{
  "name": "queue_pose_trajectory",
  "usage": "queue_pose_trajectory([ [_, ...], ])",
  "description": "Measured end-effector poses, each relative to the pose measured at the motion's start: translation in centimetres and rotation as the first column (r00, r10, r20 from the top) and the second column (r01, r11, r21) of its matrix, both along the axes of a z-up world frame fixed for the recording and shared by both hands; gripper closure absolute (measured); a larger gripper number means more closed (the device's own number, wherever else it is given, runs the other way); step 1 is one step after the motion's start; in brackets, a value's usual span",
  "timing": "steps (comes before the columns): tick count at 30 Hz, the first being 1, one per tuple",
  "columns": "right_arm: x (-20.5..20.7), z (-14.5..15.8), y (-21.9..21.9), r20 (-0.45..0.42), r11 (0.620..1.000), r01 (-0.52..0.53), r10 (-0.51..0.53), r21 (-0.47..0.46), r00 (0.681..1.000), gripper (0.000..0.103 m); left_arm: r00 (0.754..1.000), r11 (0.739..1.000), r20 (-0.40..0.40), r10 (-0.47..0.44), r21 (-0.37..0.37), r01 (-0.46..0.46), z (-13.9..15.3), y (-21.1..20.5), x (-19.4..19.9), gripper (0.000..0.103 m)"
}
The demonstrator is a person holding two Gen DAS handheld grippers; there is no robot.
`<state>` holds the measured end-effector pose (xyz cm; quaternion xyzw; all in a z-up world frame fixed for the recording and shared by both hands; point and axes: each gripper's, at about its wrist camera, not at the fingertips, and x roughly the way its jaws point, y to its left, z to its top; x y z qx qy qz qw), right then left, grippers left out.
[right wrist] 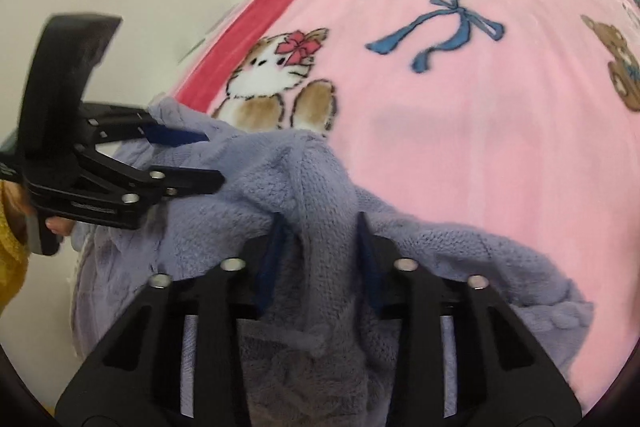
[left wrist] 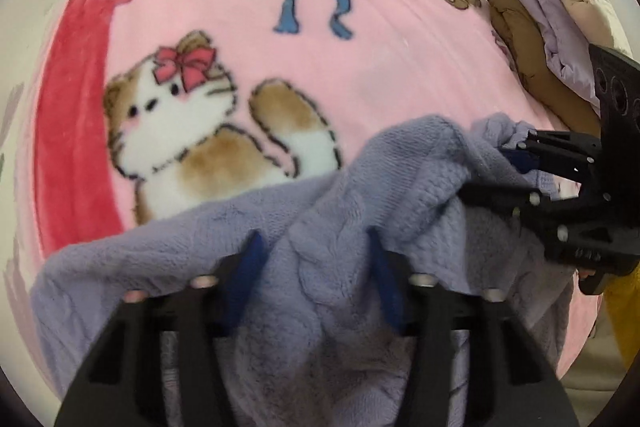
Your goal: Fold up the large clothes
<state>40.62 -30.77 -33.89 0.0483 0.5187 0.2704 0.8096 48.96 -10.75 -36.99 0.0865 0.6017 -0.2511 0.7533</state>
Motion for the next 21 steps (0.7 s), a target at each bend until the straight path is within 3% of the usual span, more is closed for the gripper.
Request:
queue_pose_trajectory([
  [3,0.1,0.2,-0.5,0.026,0.999,0.035,-0.035,0.02,0.999,0.095,0.999,1.0,0.046,0.01,-0.014,-0.01,0.4,-0.3,-0.1,0.086],
  [7,0.9,3.7,-1.1,0.096,0.992,0.072,-0.082,0.101,0.992,0.096,0.994,0.996,0.107,0.031,-0.083,-0.022,3.5,-0.5,0.1,0.088],
  [9,0.3,6.1,-1.4,0.155,0.988,0.057,-0.079,0.142,0.985,0.096,0.988,0.988,0.148,0.049,-0.152,-0.026,5.9,0.5,-0.8,0.088],
  [12,-3.5,10.4,-1.5,0.278,0.988,-0.013,-0.031,0.154,0.96,0.096,0.973,0.975,0.225,0.047,-0.223,0.005,9.6,2.3,-4.5,0.088],
  [14,-6.3,11.5,-1.4,0.31,0.986,-0.061,0.011,0.153,0.951,0.096,0.967,0.971,0.251,0.029,-0.237,0.032,11.1,3.3,-8.3,0.087],
  [16,-10.0,11.6,-1.1,0.329,0.987,-0.1,0.053,0.127,0.943,0.096,0.972,0.968,0.234,0.025,-0.249,0.035,11.1,3.9,-11.3,0.085],
  [21,-18.6,8.7,1.1,0.29,0.984,-0.174,0.153,0.047,0.945,0.096,0.992,0.979,0.125,0.024,-0.206,0.002,7.2,5.1,-18.9,0.085],
])
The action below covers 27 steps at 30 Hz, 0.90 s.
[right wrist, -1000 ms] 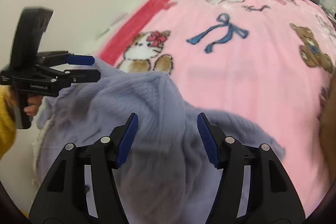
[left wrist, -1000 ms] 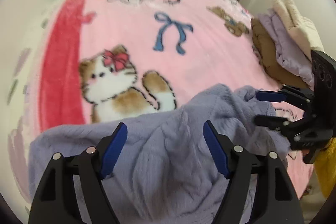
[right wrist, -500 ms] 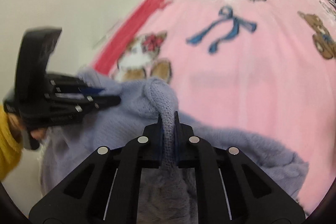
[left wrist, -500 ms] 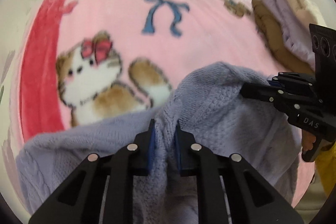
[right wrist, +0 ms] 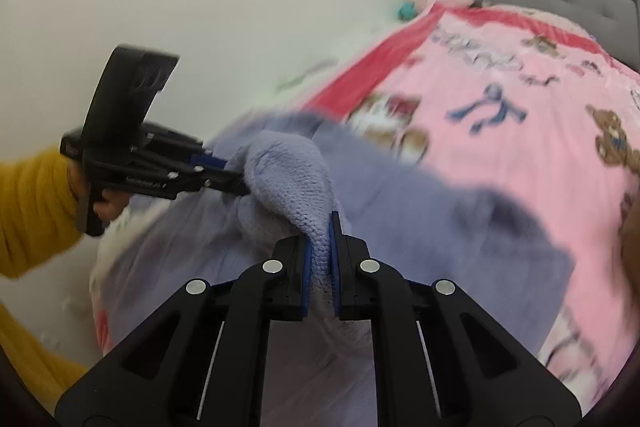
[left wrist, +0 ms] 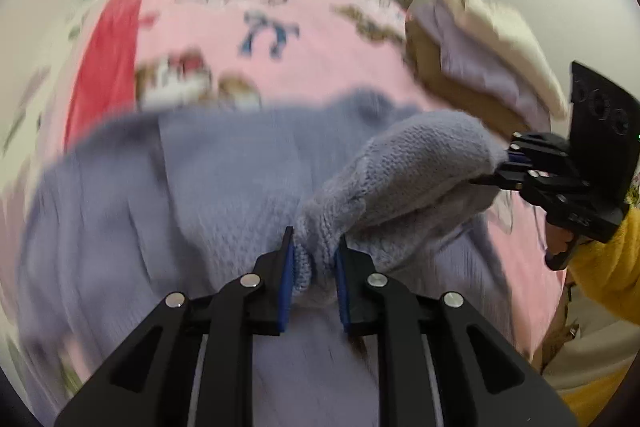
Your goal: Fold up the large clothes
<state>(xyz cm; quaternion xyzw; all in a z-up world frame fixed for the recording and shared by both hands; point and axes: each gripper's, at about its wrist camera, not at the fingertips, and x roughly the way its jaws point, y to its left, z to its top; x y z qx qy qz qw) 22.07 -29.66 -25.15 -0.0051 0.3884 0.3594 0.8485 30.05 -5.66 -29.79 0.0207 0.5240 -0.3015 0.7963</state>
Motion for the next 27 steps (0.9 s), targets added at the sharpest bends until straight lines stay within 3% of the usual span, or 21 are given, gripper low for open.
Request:
queue_pose_trajectory([
  [3,-3.0,-2.3,1.2,-0.028,0.999,-0.011,0.01,-0.044,1.0,0.096,0.999,0.999,-0.046,0.022,0.047,-0.02,-3.1,0.2,-2.8,0.085],
  [7,-6.3,-6.3,3.7,-0.043,0.983,-0.03,0.023,-0.182,0.999,0.094,0.992,0.994,-0.066,0.103,0.035,-0.101,-6.4,1.4,-5.0,0.081],
  [12,-7.6,-9.8,5.3,-0.07,0.952,-0.028,0.007,-0.306,0.998,0.087,0.986,0.988,-0.056,0.156,-0.005,-0.156,-7.4,2.3,-6.1,0.074],
  [13,-7.7,-9.7,5.2,-0.065,0.955,-0.017,-0.003,-0.297,0.998,0.085,0.986,0.987,-0.042,0.161,-0.005,-0.161,-7.0,2.4,-6.4,0.073],
  [17,-9.0,-7.8,4.4,-0.041,0.968,-0.009,-0.002,-0.249,0.999,0.051,0.981,0.981,-0.026,0.191,-0.017,-0.191,-4.8,3.4,-7.7,0.063],
  [21,-9.7,-4.9,3.3,-0.018,0.979,-0.023,0.02,-0.201,1.0,0.049,0.973,0.971,-0.054,0.223,-0.071,-0.227,-2.4,4.4,-8.9,0.058],
  [24,-9.2,-2.2,1.9,0.0,0.993,0.018,-0.018,-0.119,1.0,0.049,0.969,0.962,0.002,0.246,-0.119,-0.244,0.0,4.1,-9.3,0.05],
  [27,-7.3,-2.3,1.3,-0.026,0.994,0.072,-0.074,-0.087,0.997,0.049,0.978,0.973,0.044,0.205,-0.122,-0.199,0.0,2.3,-8.5,0.04],
])
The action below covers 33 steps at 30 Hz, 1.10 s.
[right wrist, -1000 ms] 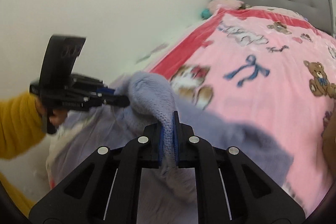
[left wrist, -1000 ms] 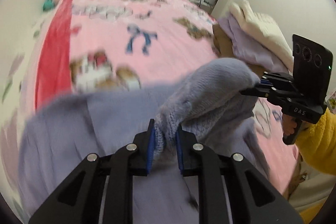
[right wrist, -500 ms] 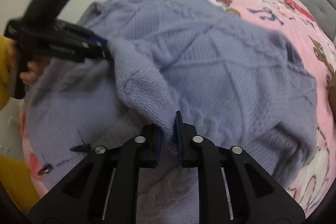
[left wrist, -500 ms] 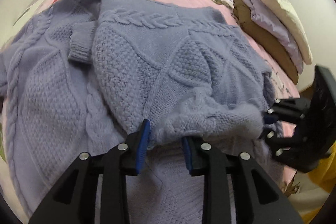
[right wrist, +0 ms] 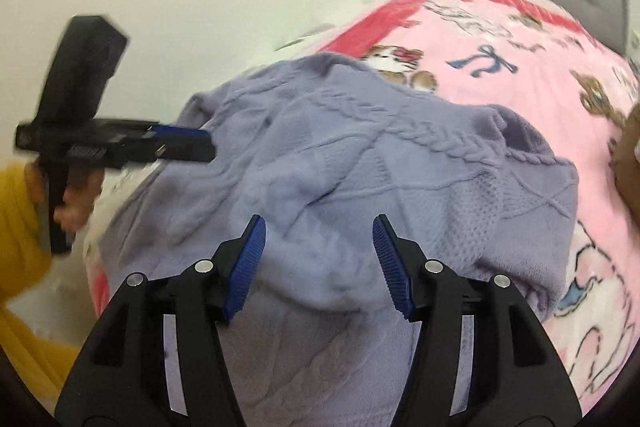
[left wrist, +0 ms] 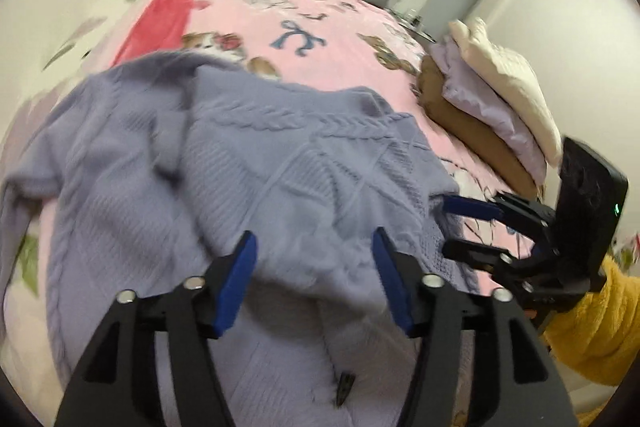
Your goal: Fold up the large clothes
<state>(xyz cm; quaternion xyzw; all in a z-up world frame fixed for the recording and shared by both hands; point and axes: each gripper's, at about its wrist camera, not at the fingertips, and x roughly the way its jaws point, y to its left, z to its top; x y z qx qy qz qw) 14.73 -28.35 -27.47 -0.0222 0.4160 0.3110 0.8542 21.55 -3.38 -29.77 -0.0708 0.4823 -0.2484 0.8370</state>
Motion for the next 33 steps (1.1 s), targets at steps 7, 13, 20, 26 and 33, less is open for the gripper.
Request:
queue_pose_trajectory([
  [7,2.7,-5.0,0.7,-0.067,0.996,0.044,-0.05,-0.082,0.996,0.048,0.99,0.994,-0.136,-0.028,0.104,0.043,-7.5,-3.2,2.5,0.04],
  [13,2.7,-9.7,1.5,-0.125,0.975,0.023,-0.052,-0.219,0.991,0.047,0.985,0.991,-0.173,-0.026,0.125,0.048,-10.0,-3.1,2.5,0.039],
  [20,5.0,-4.1,-1.3,-0.088,0.999,0.052,-0.053,-0.016,0.995,0.029,0.996,0.987,-0.058,-0.073,0.141,0.081,-3.5,-2.2,5.6,0.039],
  [26,14.2,-1.8,-4.7,-0.017,0.977,0.198,-0.2,-0.076,0.98,0.03,0.999,0.983,-0.024,0.027,0.181,-0.022,-2.3,0.1,15.8,0.037],
  [33,22.5,-6.3,-9.1,-0.237,0.952,0.305,-0.295,0.005,0.926,0.043,0.989,0.967,-0.116,0.089,0.248,-0.058,-5.9,0.9,23.2,0.037],
])
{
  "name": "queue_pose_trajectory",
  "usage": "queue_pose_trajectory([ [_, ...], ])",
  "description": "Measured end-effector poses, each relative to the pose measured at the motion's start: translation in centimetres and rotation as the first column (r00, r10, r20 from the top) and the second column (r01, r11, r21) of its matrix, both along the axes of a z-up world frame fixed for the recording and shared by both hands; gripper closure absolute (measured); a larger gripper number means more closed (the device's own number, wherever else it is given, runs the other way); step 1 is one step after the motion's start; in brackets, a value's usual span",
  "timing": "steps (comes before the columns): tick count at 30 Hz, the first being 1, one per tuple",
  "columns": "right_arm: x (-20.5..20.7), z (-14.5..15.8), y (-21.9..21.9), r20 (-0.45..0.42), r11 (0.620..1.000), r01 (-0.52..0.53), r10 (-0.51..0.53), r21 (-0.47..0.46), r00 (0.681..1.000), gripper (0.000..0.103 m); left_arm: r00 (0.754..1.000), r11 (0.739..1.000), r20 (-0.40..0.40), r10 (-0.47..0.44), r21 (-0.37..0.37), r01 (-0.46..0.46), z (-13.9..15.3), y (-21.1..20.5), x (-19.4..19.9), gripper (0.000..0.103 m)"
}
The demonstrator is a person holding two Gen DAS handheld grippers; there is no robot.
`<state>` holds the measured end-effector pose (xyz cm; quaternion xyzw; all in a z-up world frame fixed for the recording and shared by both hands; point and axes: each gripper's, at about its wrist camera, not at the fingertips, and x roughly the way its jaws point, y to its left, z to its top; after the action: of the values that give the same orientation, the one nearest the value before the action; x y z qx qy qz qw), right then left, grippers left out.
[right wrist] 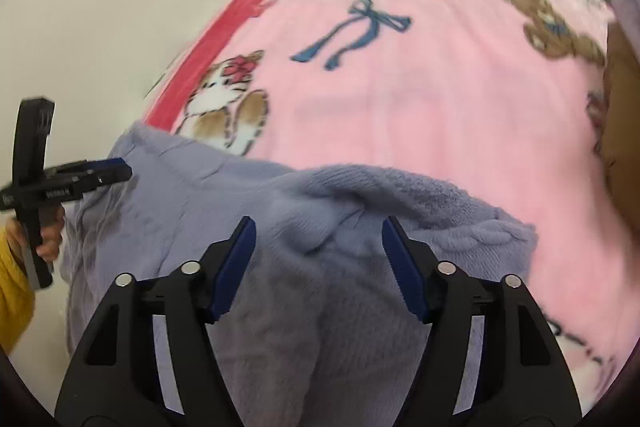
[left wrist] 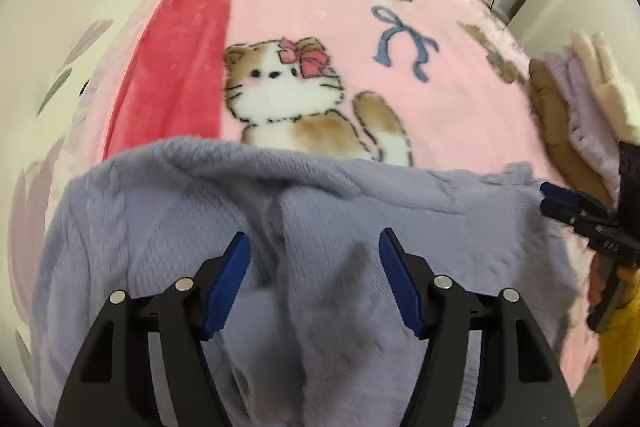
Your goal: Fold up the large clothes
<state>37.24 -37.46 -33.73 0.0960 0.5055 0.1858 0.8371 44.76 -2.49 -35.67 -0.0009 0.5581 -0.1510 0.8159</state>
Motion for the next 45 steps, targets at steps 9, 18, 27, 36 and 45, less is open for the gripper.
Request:
queue_pose_trajectory([
  [9,0.6,-2.8,1.8,-0.047,0.997,-0.054,0.057,0.06,0.997,0.079,0.998,0.998,-0.042,-0.044,0.031,0.045,-2.7,-1.6,0.0,0.058],
  [18,2.6,2.5,2.6,0.091,0.998,-0.054,0.053,0.011,0.994,0.09,0.999,0.999,0.038,0.0,0.051,-0.002,0.9,-2.3,3.4,0.091],
  [27,7.0,-1.6,2.6,-0.025,0.995,0.02,-0.022,-0.097,0.999,0.091,0.999,0.984,-0.035,-0.015,0.179,0.021,-1.8,-3.9,7.4,0.091],
  [36,3.1,0.0,1.9,0.069,0.996,0.06,-0.056,-0.066,0.996,0.084,0.995,0.987,0.097,0.007,0.159,-0.022,-0.2,-1.8,3.2,0.063],
  [45,-9.0,2.3,6.7,0.238,0.983,-0.107,0.141,-0.15,0.961,0.051,0.985,0.996,0.172,0.015,0.083,-0.029,0.6,-1.9,-10.6,0.048],
])
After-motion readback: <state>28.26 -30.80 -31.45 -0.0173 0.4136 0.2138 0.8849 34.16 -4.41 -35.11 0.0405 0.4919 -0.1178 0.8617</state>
